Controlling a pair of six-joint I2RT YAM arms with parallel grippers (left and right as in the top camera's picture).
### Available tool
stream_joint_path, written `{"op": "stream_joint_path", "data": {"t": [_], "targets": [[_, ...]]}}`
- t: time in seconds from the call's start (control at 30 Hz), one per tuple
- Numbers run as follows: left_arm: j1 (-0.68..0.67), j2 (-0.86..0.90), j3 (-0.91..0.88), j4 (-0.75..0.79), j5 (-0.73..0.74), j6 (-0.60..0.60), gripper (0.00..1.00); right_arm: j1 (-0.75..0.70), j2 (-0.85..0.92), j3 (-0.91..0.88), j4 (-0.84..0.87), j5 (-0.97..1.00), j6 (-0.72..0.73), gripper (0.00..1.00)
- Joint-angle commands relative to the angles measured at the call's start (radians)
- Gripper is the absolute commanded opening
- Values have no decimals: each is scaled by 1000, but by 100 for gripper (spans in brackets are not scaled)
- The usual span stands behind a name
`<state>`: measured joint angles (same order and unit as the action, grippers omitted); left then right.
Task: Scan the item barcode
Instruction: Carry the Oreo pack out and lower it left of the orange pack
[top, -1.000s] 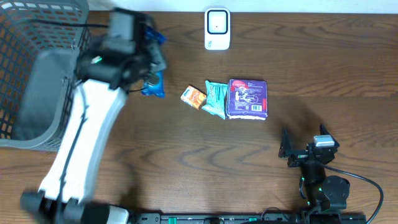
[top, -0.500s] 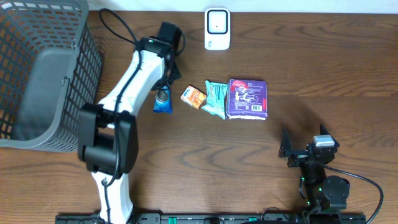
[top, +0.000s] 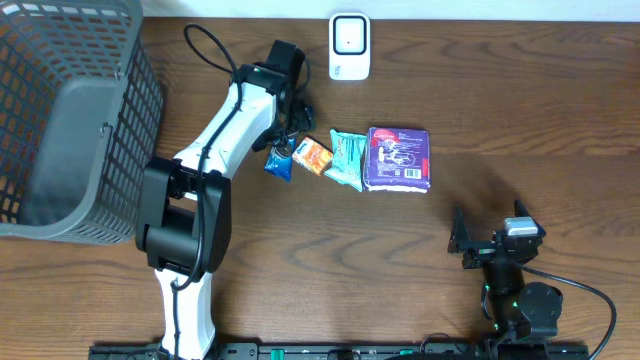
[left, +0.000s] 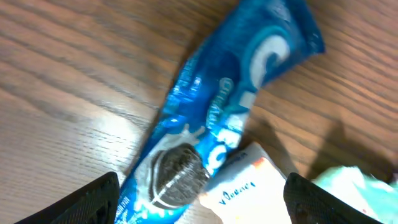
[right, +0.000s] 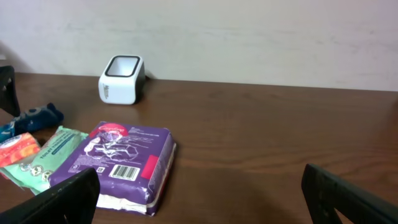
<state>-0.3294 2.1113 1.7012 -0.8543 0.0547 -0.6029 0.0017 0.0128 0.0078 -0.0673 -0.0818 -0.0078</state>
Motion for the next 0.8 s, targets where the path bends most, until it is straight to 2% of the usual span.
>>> {"op": "stream_joint_path", "data": {"t": [0.0, 0.17, 0.3, 0.37, 0.57, 0.77], "targets": [[17, -73, 59, -9, 39, 65, 84, -7, -3, -2, -3, -6, 11, 99], [71, -241, 64, -12, 39, 82, 84, -7, -3, -2, -3, -6, 11, 99], [133, -388, 64, -58, 38, 166, 84, -7, -3, -2, -3, -6, 11, 99], [171, -458, 64, -100, 34, 213, 98, -7, -3, -2, -3, -6, 11, 99], [254, -587, 64, -265, 19, 217, 98, -7, -3, -2, -3, -6, 11, 99], [274, -610, 64, -410, -52, 218, 98, -7, -3, -2, -3, -6, 11, 99]]}}
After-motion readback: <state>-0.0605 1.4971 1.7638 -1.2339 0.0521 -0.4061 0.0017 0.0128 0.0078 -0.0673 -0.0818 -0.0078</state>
